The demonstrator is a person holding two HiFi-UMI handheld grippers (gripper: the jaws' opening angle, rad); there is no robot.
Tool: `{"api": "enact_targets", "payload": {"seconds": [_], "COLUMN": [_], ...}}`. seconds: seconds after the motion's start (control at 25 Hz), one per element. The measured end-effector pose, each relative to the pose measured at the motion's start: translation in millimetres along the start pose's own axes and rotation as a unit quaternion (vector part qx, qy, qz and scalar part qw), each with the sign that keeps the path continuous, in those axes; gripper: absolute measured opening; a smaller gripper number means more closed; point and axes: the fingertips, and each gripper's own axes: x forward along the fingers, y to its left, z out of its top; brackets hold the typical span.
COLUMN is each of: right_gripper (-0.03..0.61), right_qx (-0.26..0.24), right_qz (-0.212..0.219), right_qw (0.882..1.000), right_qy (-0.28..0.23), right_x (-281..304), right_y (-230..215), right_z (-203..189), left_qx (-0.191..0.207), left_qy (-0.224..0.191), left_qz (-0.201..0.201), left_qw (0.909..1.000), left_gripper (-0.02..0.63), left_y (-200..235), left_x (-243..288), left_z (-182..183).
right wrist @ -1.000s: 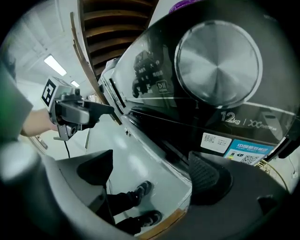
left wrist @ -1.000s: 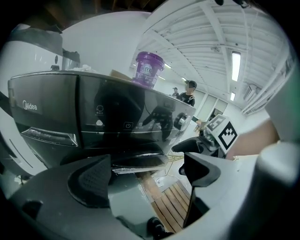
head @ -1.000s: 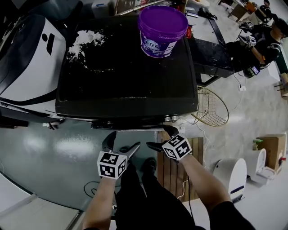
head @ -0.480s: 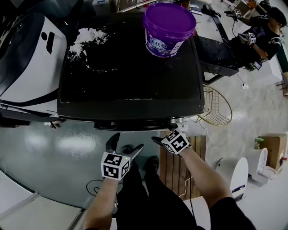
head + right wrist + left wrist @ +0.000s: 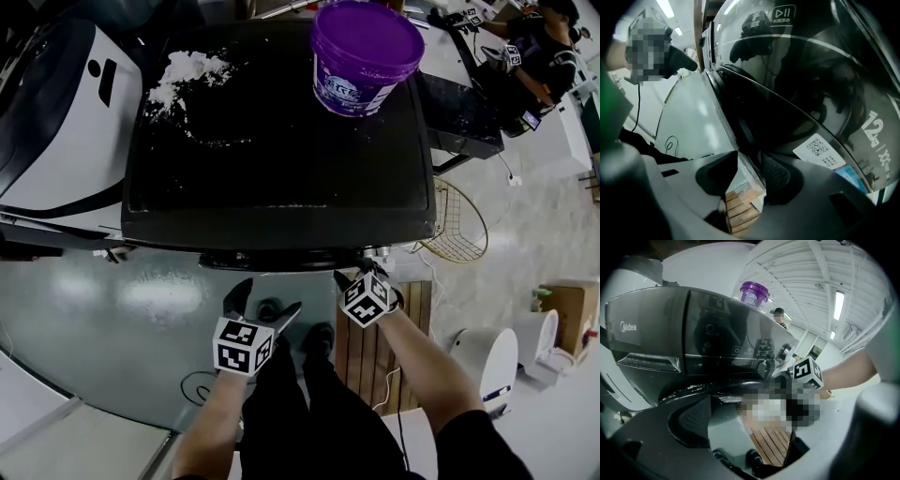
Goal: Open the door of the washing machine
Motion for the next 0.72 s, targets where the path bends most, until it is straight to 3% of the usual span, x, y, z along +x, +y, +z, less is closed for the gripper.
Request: {"api": "enact_targets", "payload": {"seconds": [0.56,0.72], "right_gripper": [0.130,0.121], "right_qx": [-0.107,-0.101], "right_qz": [-0.021,-0.010], "right_qw": [0.994,0.995], "right_qy": [0.025,0.015], "right_x": [1.8,-0.3], "right_y": [0.9,-0.7], "right_z": [-3.6,-2.6], "left_qx": [-0.002,-0.016], "left_qy": [0.000,-0.001], "left_qz": [0.008,0.022], "left_qw": [1.0000,0.9996], "left_gripper": [0.511,0.511], "left_y": [-5.6,-3.3], "left_x": [-1.8,-6.1], "left_z": [-0.8,-7.2]}}
